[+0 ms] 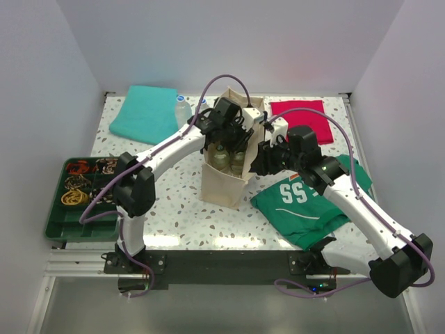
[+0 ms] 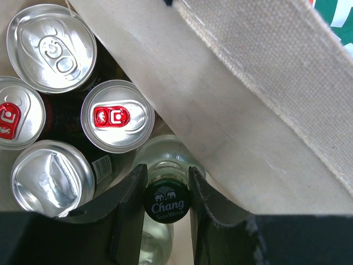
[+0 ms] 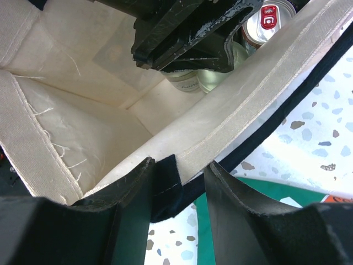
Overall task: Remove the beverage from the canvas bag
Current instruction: Take out the drink from the canvas bag.
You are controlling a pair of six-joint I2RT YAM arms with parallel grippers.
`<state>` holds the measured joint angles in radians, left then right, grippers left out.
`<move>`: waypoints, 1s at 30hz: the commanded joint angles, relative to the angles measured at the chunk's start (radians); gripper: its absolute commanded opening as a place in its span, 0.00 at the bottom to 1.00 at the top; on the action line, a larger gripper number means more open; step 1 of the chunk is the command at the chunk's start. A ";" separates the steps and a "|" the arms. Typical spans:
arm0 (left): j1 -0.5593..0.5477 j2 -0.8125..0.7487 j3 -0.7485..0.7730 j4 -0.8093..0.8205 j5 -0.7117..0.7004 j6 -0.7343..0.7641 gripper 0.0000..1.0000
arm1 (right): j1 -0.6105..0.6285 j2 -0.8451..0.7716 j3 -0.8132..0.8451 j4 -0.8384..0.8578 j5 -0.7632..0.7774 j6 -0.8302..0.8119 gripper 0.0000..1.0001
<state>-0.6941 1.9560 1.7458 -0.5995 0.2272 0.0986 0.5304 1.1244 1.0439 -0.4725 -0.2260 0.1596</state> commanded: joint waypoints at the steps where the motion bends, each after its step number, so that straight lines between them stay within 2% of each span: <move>1: -0.012 -0.077 -0.023 -0.037 0.041 -0.017 0.00 | 0.003 -0.008 0.004 -0.002 0.011 -0.009 0.45; 30: -0.024 -0.158 -0.025 -0.068 0.007 -0.050 0.00 | 0.005 -0.014 -0.004 0.025 0.024 -0.006 0.45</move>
<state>-0.7113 1.9049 1.7077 -0.6552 0.2062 0.0860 0.5301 1.1244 1.0435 -0.4660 -0.2253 0.1600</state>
